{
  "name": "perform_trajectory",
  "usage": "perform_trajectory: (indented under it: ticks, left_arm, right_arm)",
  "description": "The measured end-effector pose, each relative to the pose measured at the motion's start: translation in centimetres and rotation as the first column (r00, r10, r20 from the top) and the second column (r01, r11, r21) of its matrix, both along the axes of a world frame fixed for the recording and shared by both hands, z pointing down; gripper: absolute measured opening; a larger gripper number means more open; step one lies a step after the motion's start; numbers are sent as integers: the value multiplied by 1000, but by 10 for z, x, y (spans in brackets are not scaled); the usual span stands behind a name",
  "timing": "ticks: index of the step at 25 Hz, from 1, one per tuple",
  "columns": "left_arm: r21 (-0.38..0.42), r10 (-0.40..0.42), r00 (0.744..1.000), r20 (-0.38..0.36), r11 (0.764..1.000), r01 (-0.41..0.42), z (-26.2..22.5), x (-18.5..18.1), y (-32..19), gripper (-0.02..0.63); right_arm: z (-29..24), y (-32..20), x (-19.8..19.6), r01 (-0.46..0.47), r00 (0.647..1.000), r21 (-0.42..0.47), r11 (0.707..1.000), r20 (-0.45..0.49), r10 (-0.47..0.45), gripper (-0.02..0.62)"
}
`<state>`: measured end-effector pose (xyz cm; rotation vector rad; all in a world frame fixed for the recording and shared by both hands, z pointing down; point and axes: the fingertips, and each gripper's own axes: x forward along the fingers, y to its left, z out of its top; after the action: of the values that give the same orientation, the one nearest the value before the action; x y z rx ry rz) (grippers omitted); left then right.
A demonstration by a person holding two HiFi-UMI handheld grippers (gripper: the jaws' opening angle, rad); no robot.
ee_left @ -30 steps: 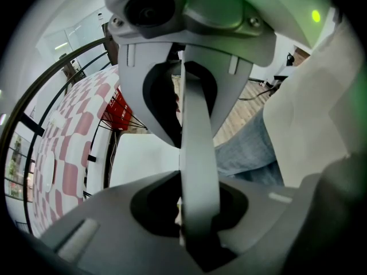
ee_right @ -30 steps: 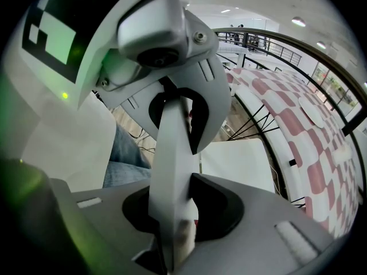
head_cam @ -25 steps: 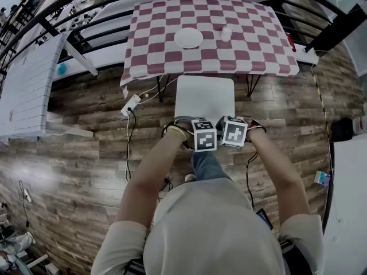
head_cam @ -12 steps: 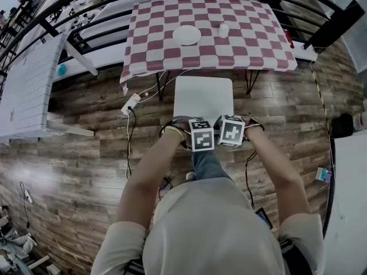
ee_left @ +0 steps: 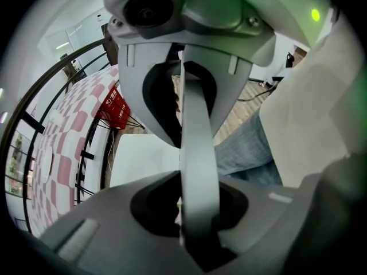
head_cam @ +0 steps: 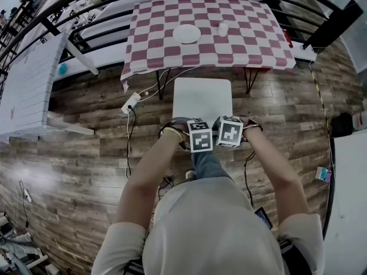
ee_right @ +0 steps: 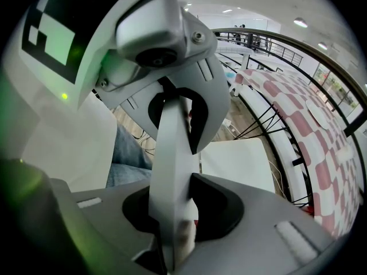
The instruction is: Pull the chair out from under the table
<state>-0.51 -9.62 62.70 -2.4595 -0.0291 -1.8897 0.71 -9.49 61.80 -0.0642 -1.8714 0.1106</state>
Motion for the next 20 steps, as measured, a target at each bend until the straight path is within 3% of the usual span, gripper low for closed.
perform_trajectory:
  ticks: [20]
  left_arm:
    - [-17, -37, 999, -2, 999, 37, -1, -4, 32, 78]
  right_arm:
    - [0, 31, -4, 10, 1000, 4, 1000, 1, -10, 86]
